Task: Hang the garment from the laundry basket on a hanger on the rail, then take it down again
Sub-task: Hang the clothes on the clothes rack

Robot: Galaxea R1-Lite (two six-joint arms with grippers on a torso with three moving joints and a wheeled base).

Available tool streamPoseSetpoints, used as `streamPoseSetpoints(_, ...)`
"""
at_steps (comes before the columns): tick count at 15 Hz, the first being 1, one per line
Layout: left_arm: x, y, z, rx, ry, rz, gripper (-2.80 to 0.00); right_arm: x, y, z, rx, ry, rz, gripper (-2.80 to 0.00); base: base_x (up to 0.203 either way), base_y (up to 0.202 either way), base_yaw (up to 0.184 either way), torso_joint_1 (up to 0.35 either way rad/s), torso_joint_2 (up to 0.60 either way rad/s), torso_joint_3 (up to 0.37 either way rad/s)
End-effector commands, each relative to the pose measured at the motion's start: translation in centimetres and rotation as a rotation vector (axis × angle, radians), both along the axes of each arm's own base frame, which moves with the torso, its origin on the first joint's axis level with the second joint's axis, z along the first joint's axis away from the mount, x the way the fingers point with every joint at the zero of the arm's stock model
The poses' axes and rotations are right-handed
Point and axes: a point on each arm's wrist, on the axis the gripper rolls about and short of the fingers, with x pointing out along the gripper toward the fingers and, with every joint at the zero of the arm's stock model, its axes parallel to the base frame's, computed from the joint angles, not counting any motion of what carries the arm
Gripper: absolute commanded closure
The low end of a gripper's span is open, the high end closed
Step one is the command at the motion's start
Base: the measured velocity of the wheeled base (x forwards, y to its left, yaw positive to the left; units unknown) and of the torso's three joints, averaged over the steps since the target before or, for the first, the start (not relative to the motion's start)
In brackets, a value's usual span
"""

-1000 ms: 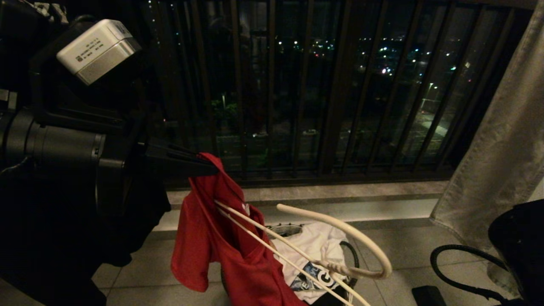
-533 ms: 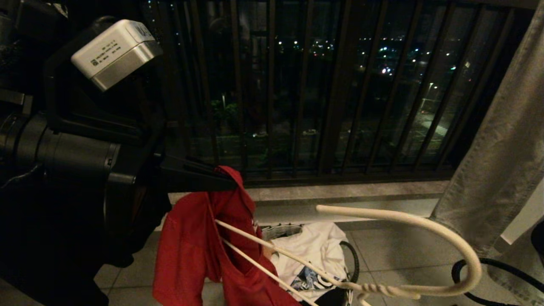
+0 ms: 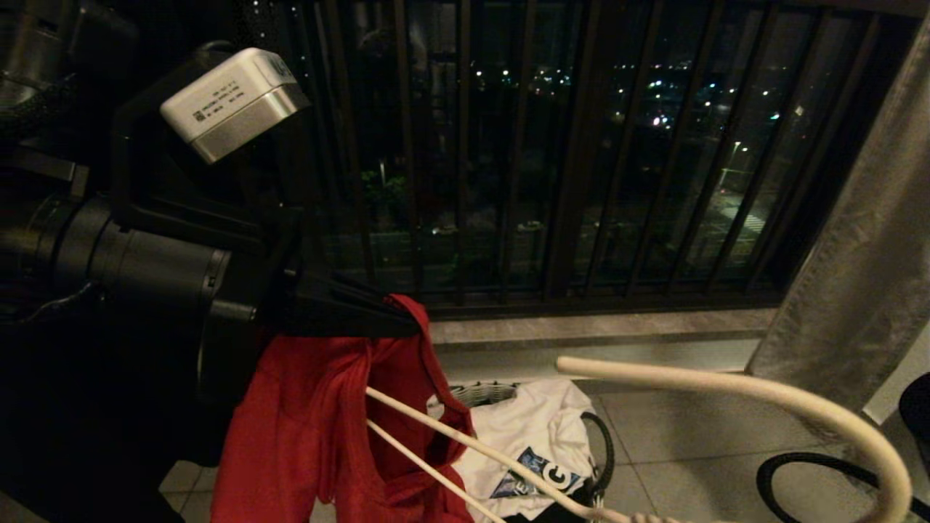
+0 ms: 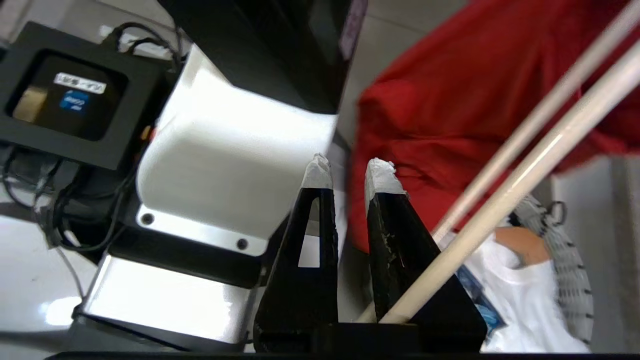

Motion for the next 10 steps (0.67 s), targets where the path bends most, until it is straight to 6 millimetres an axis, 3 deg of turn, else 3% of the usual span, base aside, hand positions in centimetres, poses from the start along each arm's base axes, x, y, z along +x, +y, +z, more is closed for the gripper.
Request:
streamPoseSetpoints(1,1.0,-0.8,-0.6,0.015,0.025,-0.010,0.00,0.1,0.5,-0.5,-0.021,0.017,0.021,0.00,0.000,0.000,0.000,0.000,0.00,0.000)
streamPoseSetpoints(5,1.5,-2.1,0.0,0.015,0.032,-0.042,0.00,0.1,1.3,-0.8,-0.011,0.004,0.049,0.00,0.000,0.000,0.000,0.000,0.00,0.000)
streamPoseSetpoints(10,-0.6,-0.9,1.4,-0.025,0.118,-0.086,0.00,-0.5,0.7,-0.3,0.019,-0.048,0.031,0.00,0.000,0.000,0.000,0.000,0.00,0.000)
